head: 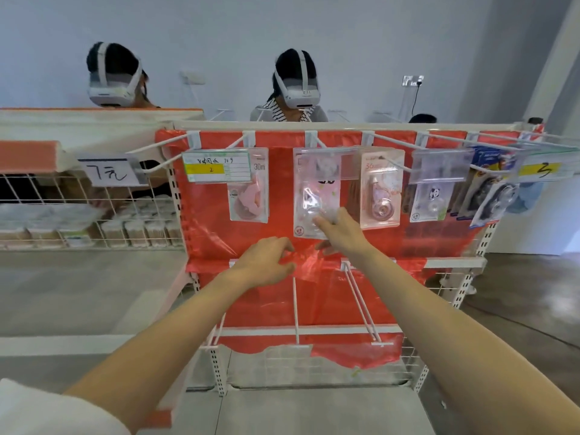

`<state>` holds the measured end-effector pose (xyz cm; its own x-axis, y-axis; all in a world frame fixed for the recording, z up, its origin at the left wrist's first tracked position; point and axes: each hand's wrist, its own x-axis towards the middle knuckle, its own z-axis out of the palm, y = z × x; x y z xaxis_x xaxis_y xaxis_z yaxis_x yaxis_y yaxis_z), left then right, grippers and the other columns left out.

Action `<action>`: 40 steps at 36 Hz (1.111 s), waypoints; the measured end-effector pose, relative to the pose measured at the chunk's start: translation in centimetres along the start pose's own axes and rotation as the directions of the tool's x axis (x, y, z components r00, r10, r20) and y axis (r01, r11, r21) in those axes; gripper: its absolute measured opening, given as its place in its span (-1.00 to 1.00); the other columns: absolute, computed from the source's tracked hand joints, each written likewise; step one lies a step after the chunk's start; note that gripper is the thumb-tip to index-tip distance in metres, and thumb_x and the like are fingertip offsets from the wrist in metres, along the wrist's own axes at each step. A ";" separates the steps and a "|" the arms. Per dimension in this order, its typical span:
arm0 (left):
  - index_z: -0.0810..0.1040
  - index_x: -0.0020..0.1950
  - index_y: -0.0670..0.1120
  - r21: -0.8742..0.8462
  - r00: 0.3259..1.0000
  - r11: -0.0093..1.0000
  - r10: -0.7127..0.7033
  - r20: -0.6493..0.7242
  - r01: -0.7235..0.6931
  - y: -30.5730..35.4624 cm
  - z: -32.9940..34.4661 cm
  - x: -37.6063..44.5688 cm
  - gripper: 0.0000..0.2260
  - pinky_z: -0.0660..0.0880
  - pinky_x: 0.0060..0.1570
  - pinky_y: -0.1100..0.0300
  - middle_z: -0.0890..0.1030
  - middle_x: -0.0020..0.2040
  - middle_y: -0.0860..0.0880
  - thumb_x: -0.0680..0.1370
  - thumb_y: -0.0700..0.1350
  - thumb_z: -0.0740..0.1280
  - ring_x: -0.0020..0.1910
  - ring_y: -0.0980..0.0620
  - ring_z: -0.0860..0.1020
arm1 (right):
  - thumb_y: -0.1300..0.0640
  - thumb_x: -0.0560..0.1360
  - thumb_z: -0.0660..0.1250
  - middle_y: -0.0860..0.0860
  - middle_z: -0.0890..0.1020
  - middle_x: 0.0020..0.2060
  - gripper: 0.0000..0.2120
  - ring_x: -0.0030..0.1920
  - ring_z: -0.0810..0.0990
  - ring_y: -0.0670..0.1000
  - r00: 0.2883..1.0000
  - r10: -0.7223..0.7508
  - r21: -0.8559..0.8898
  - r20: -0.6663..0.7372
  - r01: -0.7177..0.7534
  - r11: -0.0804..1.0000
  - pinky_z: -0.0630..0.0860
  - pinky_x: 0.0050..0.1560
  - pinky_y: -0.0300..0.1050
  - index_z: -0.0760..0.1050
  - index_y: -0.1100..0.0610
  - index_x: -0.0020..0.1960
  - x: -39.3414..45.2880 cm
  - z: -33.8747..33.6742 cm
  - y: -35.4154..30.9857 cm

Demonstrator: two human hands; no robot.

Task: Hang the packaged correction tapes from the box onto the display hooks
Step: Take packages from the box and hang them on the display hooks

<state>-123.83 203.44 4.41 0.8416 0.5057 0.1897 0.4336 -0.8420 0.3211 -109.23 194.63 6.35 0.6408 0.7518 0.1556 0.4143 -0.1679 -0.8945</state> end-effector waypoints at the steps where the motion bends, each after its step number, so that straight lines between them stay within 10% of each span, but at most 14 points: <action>1: 0.50 0.24 -0.10 -0.026 1.000 1.000 -0.003 -0.006 0.003 -0.5 -0.2 -0.1 -0.69 0.44 0.14 0.08 0.57 0.12 -0.07 0.53 -0.03 0.34 0.12 -0.06 0.52 | 0.06 0.55 0.29 0.07 0.49 -0.28 -0.70 -0.47 0.62 0.01 1.000 0.012 0.005 -0.014 -0.012 1.000 0.60 -0.40 -0.06 0.44 0.31 0.09 0.4 0.3 -0.3; 11: 0.58 0.11 -0.13 -0.152 1.000 0.988 0.004 0.003 -0.004 -5.0 -1.3 -0.9 -0.81 0.45 0.00 0.19 0.60 -0.02 -0.05 0.53 -0.11 0.35 -0.01 -0.03 0.56 | 0.08 0.54 0.25 0.09 0.54 -0.17 -0.69 -0.41 0.62 0.04 0.989 0.110 -0.044 -0.096 -0.115 0.992 0.55 -0.47 -0.20 0.46 0.23 0.21 2.8 2.5 -2.1; 17: 0.60 0.05 -0.09 -0.211 0.998 0.977 0.046 0.040 -0.037 -5.7 -0.3 -0.1 -0.85 0.48 -0.02 0.18 0.60 -0.09 0.01 0.52 -0.09 0.36 -0.10 0.03 0.55 | 0.10 0.56 0.24 0.32 0.55 0.01 -0.77 0.00 0.61 0.29 0.990 0.056 -0.327 -0.128 -0.095 0.940 0.53 0.10 0.18 0.42 0.19 -0.23 1.9 2.2 -1.6; 24: 0.63 0.02 -0.13 -0.239 0.975 0.955 0.202 0.094 -0.174 -2.4 2.8 1.1 -0.86 0.44 -0.02 0.26 0.65 -0.05 -0.02 0.51 -0.13 0.34 -0.10 0.08 0.55 | 0.13 0.54 0.31 0.15 0.60 0.06 -0.82 0.05 0.56 0.11 0.996 0.059 -0.668 0.070 0.003 0.744 0.45 0.04 -0.04 0.47 0.20 0.09 -1.7 -0.5 1.8; 40: 0.53 0.12 -0.12 -0.011 0.685 0.730 0.645 0.338 -0.683 15.2 12.3 3.0 -0.79 0.47 0.04 0.04 0.54 0.03 -0.10 0.56 -0.06 0.24 0.05 -0.10 0.51 | 0.15 0.57 0.24 0.09 0.56 0.15 -0.75 0.13 0.51 0.11 0.940 0.258 -0.729 -0.225 -0.338 0.595 0.41 0.11 -0.08 0.40 0.21 0.22 -14.1 -15.8 9.9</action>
<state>-110.71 189.85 -1.58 0.9652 -0.2604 0.0237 -0.2614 -0.9584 0.1147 -103.95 172.26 1.90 0.8545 0.5194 0.0104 0.5012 -0.8189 -0.2797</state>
